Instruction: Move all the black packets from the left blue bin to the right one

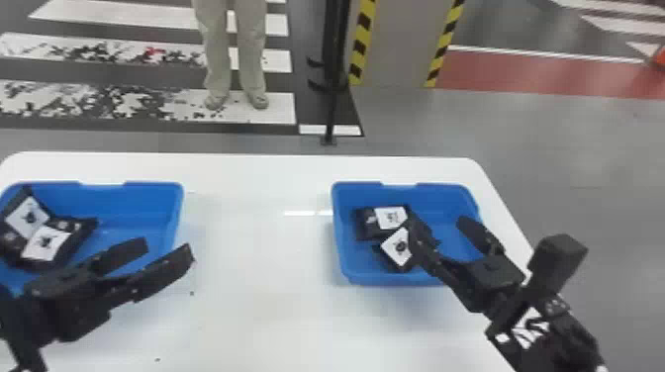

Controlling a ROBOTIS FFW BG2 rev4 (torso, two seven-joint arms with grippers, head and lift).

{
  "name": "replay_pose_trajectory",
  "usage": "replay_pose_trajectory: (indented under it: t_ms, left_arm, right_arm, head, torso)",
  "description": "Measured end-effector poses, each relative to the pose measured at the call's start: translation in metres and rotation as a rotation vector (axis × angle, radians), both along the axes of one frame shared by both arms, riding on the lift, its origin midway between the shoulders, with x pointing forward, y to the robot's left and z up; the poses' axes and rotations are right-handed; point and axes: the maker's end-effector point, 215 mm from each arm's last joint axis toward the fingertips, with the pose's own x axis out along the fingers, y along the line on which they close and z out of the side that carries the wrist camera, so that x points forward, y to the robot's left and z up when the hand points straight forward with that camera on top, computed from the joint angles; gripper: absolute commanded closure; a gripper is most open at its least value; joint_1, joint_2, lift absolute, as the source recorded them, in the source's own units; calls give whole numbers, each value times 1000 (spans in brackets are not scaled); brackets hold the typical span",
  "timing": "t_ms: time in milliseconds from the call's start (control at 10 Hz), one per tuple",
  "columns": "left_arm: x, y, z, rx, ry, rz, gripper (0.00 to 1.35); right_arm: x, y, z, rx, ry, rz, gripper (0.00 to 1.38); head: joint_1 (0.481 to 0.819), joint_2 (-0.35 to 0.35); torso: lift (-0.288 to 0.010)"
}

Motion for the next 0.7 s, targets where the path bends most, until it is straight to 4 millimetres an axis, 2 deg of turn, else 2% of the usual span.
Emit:
replay_pose_trajectory:
  t_ms: [300,500,700]
  left_arm:
    - [33,91,-8,188,1,207,163]
    - [57,132,-20,267,31,308,162]
    - [73,158,-36,328,70,383,163]
  right_arm:
    - [-52,51,30,55,-36,74,128]
    - [-79,81,45,112,-45,123,134]
    - [-96,99,49,157,-46,147,136]
  head:
    - [695,114]
    - [695,189]
    - [695,259]
  torso:
    - [-140]
    - [-140]
    - [-140]
